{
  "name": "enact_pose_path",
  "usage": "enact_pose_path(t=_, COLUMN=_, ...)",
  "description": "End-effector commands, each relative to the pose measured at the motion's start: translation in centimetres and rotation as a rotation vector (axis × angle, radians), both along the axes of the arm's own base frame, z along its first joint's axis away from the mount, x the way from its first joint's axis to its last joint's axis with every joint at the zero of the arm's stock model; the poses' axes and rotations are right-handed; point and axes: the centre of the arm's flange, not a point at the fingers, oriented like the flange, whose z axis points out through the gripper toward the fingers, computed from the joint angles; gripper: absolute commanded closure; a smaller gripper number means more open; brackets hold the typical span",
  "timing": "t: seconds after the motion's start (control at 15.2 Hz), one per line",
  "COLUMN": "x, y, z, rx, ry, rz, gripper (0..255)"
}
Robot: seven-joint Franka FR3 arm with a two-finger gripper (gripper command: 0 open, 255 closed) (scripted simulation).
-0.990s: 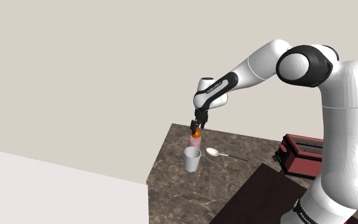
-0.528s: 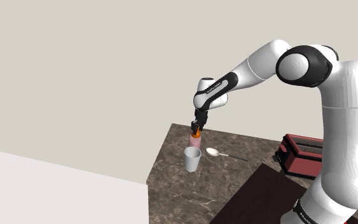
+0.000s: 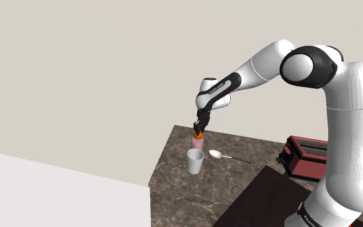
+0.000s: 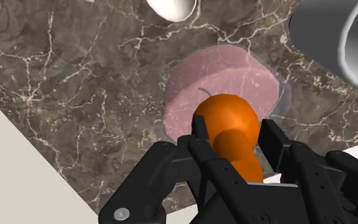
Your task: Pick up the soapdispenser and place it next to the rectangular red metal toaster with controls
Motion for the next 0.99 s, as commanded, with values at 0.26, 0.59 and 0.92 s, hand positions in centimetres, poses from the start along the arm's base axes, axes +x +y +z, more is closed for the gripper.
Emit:
enact_pose_path(t=0.26, x=-0.4, y=-0.1, z=1.6, rx=0.001, ry=0.010, rz=0.000, gripper=255)
enact_pose_path(t=0.59, x=-0.3, y=-0.1, z=4.3, rx=0.001, ry=0.010, rz=0.000, gripper=255)
enact_pose_path(t=0.92, x=-0.3, y=-0.1, z=6.9, rx=0.001, ry=0.010, rz=0.000, gripper=255)
